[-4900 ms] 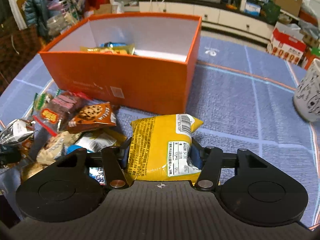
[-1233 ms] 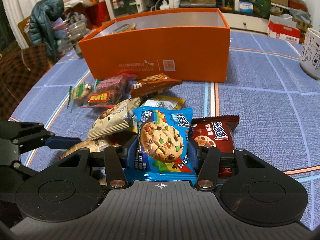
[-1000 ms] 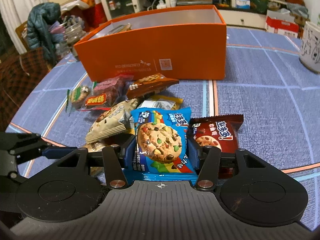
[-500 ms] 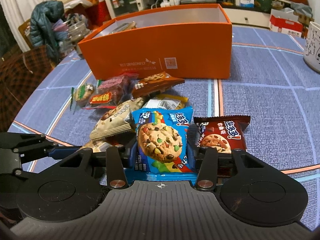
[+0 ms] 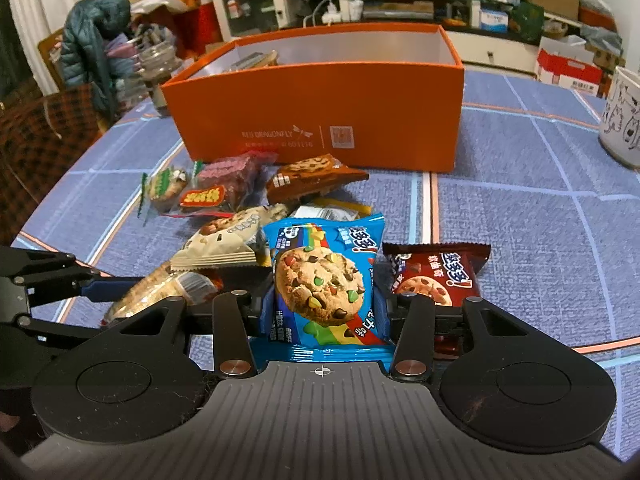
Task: Organize snacks
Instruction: 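Lift the bread roll packet with left tool while right holds blue cookie bag, then drop both packets into the orange box and open both tools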
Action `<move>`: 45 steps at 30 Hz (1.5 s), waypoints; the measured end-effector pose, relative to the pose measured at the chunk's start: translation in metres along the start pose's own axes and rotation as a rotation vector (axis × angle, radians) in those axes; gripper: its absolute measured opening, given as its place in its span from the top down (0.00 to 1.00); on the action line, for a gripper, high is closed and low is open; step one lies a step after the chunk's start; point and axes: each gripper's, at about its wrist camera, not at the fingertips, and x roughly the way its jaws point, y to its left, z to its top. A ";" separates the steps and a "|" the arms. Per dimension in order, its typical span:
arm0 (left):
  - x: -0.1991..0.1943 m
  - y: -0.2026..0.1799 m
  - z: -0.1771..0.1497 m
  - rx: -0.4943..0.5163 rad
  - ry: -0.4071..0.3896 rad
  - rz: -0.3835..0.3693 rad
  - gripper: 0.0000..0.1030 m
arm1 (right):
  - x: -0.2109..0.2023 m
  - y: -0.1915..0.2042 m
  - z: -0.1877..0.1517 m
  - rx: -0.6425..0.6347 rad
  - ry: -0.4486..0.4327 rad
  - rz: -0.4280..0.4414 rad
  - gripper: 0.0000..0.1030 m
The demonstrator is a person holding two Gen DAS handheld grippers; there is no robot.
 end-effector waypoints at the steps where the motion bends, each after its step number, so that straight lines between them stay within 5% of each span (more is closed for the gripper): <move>1: -0.001 0.001 0.000 -0.002 -0.003 0.002 0.66 | -0.001 0.001 0.000 -0.004 -0.004 -0.001 0.69; 45: -0.071 0.018 0.011 -0.032 -0.175 -0.016 0.67 | -0.025 -0.005 0.005 0.006 -0.070 0.018 0.69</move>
